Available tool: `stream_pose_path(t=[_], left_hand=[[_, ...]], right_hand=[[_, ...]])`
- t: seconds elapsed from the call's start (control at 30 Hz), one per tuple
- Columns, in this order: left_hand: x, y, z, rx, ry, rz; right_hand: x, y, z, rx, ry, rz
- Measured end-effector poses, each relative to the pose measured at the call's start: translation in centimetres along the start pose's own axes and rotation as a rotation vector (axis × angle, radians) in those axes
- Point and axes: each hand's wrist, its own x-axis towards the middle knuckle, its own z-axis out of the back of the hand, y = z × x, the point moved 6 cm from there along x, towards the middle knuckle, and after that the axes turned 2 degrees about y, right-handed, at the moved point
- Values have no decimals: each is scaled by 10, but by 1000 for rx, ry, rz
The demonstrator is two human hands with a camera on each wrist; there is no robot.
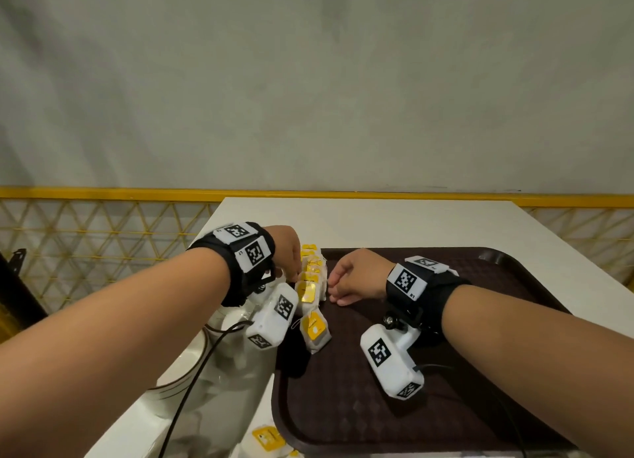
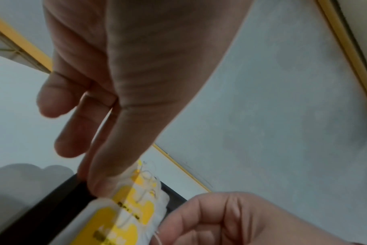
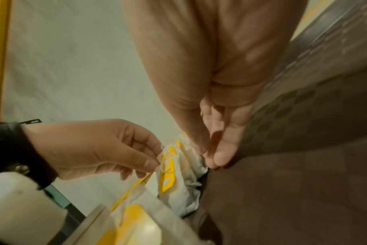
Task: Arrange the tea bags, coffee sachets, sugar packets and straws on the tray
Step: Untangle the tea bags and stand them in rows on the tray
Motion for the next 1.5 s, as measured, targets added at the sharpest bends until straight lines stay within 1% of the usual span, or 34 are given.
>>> stream_pose_path(t=[0.07, 0.17, 0.3, 0.37, 0.47, 0.5, 0.6, 0.63, 0.77, 0.87, 0.9, 0.97, 1.07, 1.17, 1.23, 1.3, 1.37, 1.5], left_hand=[[1, 2, -1, -56, 4, 13], [2, 6, -2, -121, 10, 35], [3, 12, 0, -132, 9, 55], [4, 16, 2, -119, 14, 70], [9, 22, 7, -134, -32, 92], [11, 24, 8, -139, -48, 100], [16, 26, 9, -159, -66, 114], [18, 25, 9, -167, -69, 111], [26, 23, 5, -219, -61, 105], [28, 23, 4, -219, -51, 105], [28, 23, 5, -217, -48, 106], [29, 25, 5, -231, -43, 113], [30, 26, 7, -227, -55, 114], [32, 26, 6, -306, -53, 92], [34, 26, 5, -342, -50, 71], [36, 26, 4, -343, -44, 68], [38, 27, 4, -331, -48, 78], [45, 33, 7, -301, -114, 121]], right_hand=[[2, 3, -6, 42, 6, 17], [5, 8, -7, 29, -23, 37], [7, 7, 9, 65, -166, -24], [5, 7, 6, 130, -143, -41], [3, 12, -5, 125, -86, -33], [4, 13, -4, 124, -102, -39], [10, 11, 10, 166, -211, -78], [11, 10, 11, 159, -220, -84], [13, 9, -4, 158, -156, -98], [15, 10, -6, 225, -124, -126], [16, 9, -4, 233, -134, -135], [20, 6, 2, 245, -197, -149], [25, 5, -2, 222, -202, -125], [32, 4, 0, 196, -239, -83], [37, 4, 3, 123, -271, -48], [40, 8, 0, 56, -254, -18], [42, 10, -1, 70, -261, -4], [45, 10, 6, 105, -360, -10]])
